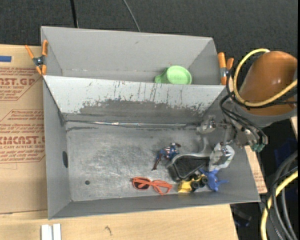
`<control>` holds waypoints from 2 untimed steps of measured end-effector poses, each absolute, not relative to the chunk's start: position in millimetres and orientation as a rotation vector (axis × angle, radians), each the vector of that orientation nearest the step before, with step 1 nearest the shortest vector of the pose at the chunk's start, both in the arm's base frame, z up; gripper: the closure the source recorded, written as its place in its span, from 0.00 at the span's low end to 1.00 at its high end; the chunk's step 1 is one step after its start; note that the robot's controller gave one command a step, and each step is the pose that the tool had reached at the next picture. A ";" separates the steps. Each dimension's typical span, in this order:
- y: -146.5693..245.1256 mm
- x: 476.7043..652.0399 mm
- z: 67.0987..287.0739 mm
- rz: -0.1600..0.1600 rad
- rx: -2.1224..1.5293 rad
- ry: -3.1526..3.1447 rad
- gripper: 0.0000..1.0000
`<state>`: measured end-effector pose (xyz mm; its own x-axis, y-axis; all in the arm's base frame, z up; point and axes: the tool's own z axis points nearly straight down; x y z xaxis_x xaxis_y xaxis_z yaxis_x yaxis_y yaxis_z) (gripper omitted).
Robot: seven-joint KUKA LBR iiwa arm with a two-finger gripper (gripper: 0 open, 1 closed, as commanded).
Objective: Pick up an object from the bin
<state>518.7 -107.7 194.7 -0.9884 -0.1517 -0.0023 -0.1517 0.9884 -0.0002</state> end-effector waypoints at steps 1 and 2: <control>-97.6 520.6 135.7 -0.003 -0.404 3.109 0.00; -102.0 510.1 97.1 -0.025 -1.180 2.871 1.00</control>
Offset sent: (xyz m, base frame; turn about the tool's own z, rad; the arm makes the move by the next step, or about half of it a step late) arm -0.0279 0.0010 -0.1247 -0.6332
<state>510.1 -102.0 97.1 -0.7105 -0.7031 -0.0290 -0.7025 0.7111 -0.0294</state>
